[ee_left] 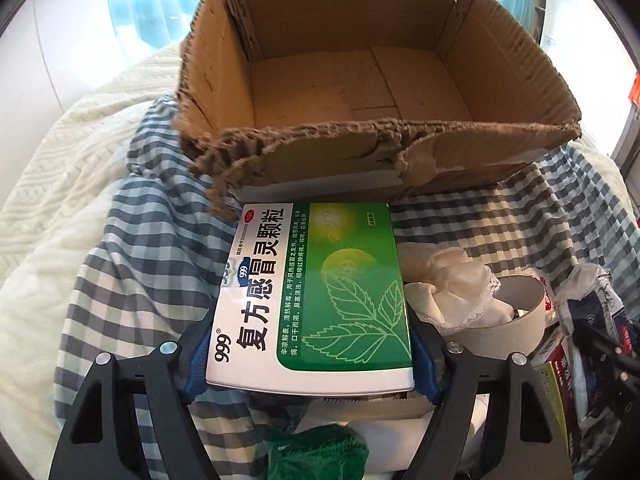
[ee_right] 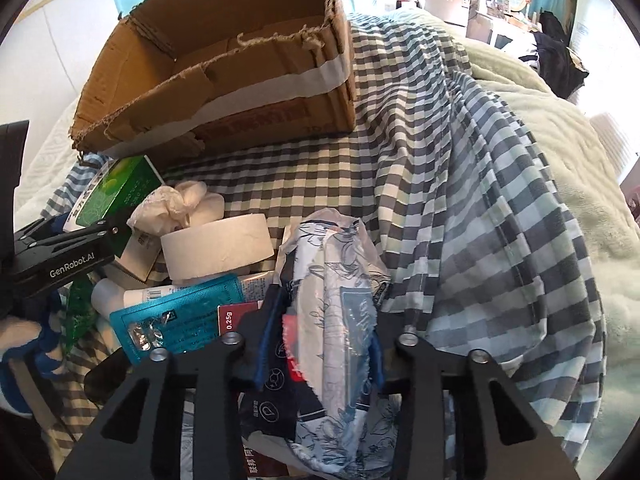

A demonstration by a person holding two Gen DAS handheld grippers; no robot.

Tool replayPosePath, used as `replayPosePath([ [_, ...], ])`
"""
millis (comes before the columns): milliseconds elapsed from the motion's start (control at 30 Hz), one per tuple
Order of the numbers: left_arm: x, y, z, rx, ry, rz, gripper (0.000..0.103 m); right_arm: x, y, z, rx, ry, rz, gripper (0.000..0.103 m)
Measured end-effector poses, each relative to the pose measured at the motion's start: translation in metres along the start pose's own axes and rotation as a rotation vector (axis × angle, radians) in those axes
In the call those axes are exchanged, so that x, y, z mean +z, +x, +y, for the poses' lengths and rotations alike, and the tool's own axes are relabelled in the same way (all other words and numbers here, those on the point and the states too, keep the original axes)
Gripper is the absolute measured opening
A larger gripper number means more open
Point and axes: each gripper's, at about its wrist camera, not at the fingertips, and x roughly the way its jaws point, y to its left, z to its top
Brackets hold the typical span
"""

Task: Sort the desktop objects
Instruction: 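Grasp the green-and-white medicine box with the left gripper while the right gripper grasps the tissue pack, then lift the green-and-white box with the left gripper and carry it over the cardboard box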

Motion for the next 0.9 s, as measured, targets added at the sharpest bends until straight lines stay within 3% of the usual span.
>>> replayPosePath([
  [300, 0.001, -0.043, 0.007, 0.027, 0.009, -0.073, 0.079, 0.001, -0.032, 0.014, -0.003, -0.031, -0.096, 0.026],
  [400, -0.003, -0.062, -0.004, 0.065, 0.067, -0.139, 0.079, 0.003, -0.053, 0.017, 0.000, -0.029, -0.175, 0.026],
  [600, -0.009, -0.096, -0.014, 0.035, 0.093, -0.224, 0.079, 0.010, -0.089, 0.024, 0.004, -0.037, -0.317, 0.025],
  [900, 0.006, -0.140, -0.008, -0.016, -0.013, -0.384, 0.079, 0.026, -0.135, 0.043, 0.056, -0.067, -0.467, 0.024],
])
